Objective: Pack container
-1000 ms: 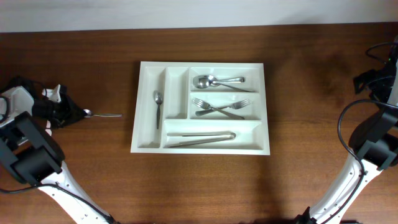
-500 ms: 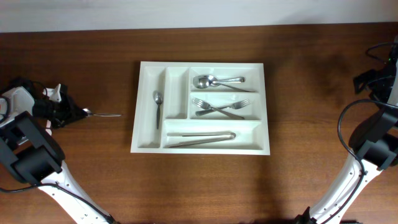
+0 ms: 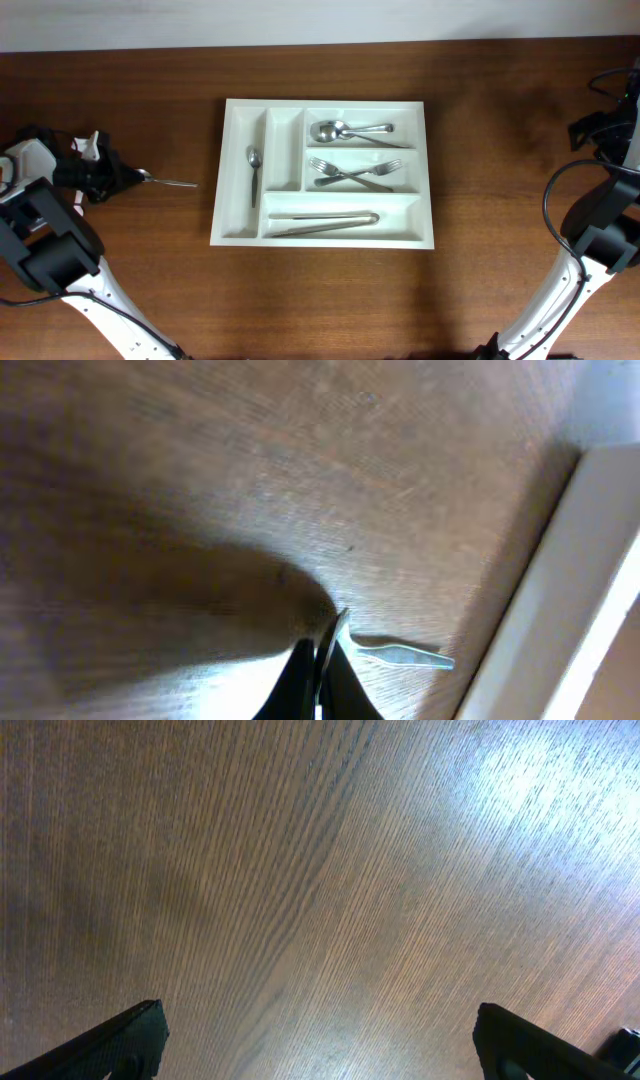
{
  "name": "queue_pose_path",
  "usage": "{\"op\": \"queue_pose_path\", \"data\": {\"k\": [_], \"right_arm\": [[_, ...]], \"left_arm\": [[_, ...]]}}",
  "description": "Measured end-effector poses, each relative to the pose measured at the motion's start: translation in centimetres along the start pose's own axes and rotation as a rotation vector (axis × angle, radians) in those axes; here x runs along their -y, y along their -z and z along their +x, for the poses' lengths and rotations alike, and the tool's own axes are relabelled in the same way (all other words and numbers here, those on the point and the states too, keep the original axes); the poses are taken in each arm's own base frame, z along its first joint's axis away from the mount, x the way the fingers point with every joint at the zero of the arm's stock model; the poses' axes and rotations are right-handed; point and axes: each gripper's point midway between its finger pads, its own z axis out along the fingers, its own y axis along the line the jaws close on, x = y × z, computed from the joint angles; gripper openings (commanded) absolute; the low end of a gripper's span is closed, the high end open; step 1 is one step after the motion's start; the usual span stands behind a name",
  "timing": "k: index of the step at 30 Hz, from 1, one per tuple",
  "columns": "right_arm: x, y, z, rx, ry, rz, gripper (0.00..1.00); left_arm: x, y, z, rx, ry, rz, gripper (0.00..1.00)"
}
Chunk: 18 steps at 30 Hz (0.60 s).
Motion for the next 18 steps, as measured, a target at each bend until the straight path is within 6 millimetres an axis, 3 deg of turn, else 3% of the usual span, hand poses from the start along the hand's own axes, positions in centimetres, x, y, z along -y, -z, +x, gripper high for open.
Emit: {"op": "queue_pose_path", "data": {"k": [2, 4, 10, 18], "right_arm": [[0.0, 0.0, 0.0, 0.0, 0.0, 0.0, 0.99], [0.0, 0.0, 0.0, 0.0, 0.0, 0.0, 0.98], [0.0, 0.0, 0.0, 0.0, 0.0, 0.0, 0.99], [0.0, 0.0, 0.0, 0.0, 0.0, 0.0, 0.98]], "left_arm": [[0.8, 0.3, -0.3, -0.001, 0.002, 0.038, 0.02], [3.2, 1.8, -1.6, 0.035, -0.024, 0.119, 0.02], [7.2, 4.8, -2.8, 0.084, -0.054, 0.246, 0.02], [13.9, 8.6, 1.1, 0.038, -0.213, 0.21, 0.02]]}}
